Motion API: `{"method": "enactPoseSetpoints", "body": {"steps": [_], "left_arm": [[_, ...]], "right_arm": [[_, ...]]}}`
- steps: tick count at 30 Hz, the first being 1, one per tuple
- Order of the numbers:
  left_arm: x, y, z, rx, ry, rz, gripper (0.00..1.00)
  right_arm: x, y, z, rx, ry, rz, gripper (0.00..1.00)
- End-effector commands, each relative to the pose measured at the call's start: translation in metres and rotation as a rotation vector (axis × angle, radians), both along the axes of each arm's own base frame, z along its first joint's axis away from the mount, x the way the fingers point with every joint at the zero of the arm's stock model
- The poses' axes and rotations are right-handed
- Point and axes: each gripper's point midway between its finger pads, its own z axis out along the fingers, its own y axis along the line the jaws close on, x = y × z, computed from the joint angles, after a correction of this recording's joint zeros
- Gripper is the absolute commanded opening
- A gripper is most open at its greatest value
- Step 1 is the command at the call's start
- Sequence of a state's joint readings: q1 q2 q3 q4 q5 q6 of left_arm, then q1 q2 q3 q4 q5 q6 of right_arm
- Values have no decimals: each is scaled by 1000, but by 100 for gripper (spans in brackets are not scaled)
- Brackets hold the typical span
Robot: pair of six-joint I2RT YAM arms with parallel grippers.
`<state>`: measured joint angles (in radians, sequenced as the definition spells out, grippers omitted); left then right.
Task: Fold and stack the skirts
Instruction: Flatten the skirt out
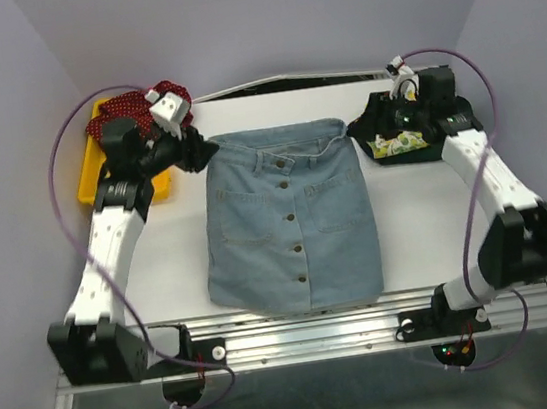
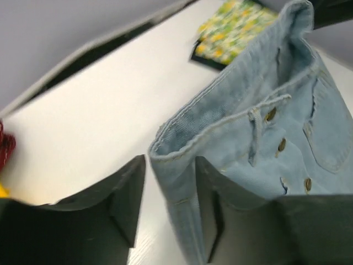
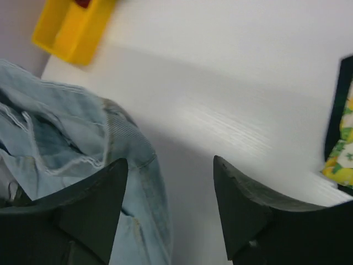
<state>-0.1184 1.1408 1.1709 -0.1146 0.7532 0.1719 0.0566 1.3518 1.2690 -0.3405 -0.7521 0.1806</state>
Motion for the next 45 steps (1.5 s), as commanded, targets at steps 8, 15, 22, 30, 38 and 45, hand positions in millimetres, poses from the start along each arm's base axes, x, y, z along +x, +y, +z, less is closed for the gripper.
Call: {"method": "enactPoseSetpoints", "body": {"steps": [8, 15, 22, 30, 38, 45], "left_arm": [[124, 62, -47, 128, 192, 379, 75], [78, 53, -106, 172, 281, 296, 70], [34, 34, -185, 335, 442, 169, 54], [10, 19, -244, 454, 640, 70, 38], [24, 12, -306, 494, 846, 113, 36], [115, 2, -321, 535, 835, 179, 32]], "right_arm": [[99, -58, -62, -248, 101, -227, 79], [41, -11, -124, -375, 121, 14, 56], [7, 32, -184, -535, 141, 190, 44], [2, 37, -241, -630, 216, 231, 36], [-33, 33, -292, -756, 305, 312, 32], [-114, 84, -297, -669, 441, 481, 25]]}}
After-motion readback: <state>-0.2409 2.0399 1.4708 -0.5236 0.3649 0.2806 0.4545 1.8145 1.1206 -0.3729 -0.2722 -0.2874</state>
